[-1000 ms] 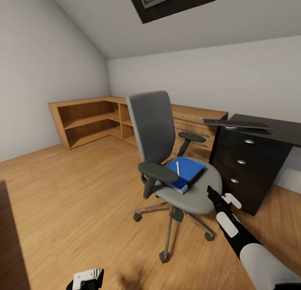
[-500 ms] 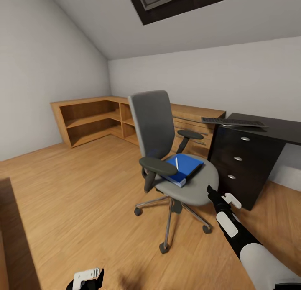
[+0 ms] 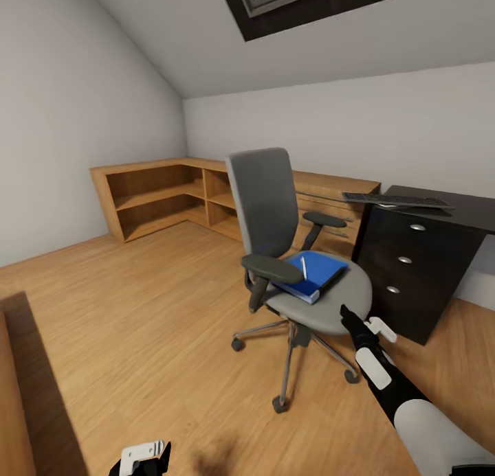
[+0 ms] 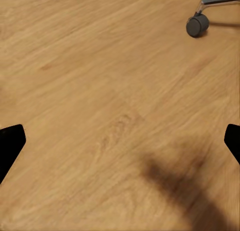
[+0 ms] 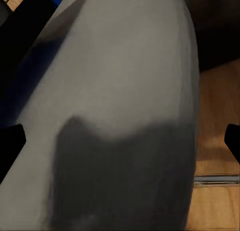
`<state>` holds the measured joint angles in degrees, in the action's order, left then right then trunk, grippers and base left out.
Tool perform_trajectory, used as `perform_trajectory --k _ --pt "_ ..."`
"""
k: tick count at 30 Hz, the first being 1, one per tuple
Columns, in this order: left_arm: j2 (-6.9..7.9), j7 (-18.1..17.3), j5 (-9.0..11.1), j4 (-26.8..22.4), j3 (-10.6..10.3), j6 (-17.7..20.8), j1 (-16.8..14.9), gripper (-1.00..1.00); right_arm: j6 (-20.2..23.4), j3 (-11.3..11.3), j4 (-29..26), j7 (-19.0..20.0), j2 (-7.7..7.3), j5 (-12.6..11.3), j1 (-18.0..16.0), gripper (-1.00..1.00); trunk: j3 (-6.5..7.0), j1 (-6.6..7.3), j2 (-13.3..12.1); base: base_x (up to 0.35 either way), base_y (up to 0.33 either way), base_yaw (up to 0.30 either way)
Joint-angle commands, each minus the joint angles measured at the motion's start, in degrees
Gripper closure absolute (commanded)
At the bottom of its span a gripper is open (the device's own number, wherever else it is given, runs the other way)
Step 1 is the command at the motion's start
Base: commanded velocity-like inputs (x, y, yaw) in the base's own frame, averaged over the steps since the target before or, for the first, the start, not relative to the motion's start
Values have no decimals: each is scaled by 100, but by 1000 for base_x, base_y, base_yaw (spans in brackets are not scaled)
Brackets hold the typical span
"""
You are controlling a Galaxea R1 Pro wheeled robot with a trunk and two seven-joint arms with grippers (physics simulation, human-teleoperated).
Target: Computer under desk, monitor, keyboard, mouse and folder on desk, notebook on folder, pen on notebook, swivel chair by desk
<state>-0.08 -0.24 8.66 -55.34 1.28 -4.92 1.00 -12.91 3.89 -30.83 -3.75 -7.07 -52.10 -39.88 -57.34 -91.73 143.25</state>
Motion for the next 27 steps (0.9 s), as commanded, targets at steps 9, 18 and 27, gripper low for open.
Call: perform_trajectory --k 9,18,27 --pt "-1 -2 49 -3 -13 -9 2 -100 -27 42 -11 -38 -11 -31 -2 -100 -4 1 2 142 1 0" --pt "-1 -2 49 -4 -14 -11 0 -100 -27 42 -11 -38 -12 -29 -2 -100 -4 1 2 252 -156 0" --pt "-1 6 49 -4 -6 -9 1 -100 -27 44 0 -30 -6 -30 -2 -100 -4 1 2 222 -156 0"
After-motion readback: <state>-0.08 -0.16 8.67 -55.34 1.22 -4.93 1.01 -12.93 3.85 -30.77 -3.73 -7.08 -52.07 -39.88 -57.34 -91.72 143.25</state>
